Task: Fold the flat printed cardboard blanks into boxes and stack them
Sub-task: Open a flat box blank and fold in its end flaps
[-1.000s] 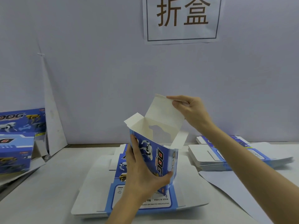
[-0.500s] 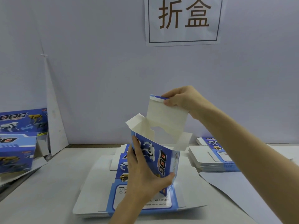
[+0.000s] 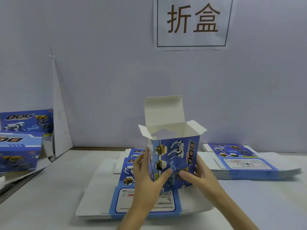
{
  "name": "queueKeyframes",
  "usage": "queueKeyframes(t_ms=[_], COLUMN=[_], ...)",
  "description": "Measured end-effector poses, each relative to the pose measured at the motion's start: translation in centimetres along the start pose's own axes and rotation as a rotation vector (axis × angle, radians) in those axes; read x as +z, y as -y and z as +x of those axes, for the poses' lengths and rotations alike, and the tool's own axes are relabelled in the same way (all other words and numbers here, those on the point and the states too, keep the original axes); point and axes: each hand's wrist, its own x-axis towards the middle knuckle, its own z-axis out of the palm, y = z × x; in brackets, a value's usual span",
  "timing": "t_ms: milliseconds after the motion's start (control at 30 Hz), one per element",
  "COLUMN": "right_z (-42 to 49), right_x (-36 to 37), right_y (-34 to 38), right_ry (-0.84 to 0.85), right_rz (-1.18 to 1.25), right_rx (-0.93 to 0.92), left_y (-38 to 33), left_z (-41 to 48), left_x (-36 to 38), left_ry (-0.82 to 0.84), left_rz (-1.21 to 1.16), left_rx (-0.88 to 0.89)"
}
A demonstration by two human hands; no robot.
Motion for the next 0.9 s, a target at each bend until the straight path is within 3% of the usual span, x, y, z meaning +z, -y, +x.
queueKeyframes(t_ms=[167,633,800,900], right_z=[-0.1,-1.1,-1.4,-0.9], right_x=[0.9,1.8,2.0,1.8], right_y=[-2.7,-4.8,-4.7,-4.2], right_ry=[-0.07,-0.096,-0.058,-0.028], right_rz=[0.043,-0.131,-0.062,-0.001], right_rx=[-0.032,-0.061,-0.059,-0.037], left_y=[1.4,2.1,2.3,2.1], left_z=[0.3,-0.8,-0.5,-1.0], left_x=[-0.1,0.3,0.6,0.2], left_ry=[0.106,-0.055,-0.097,-0.045], left_rz=[-0.09,-0.094,-0.131,-0.084], left_rx=[-0.14,-0.074,-0.131,-0.069])
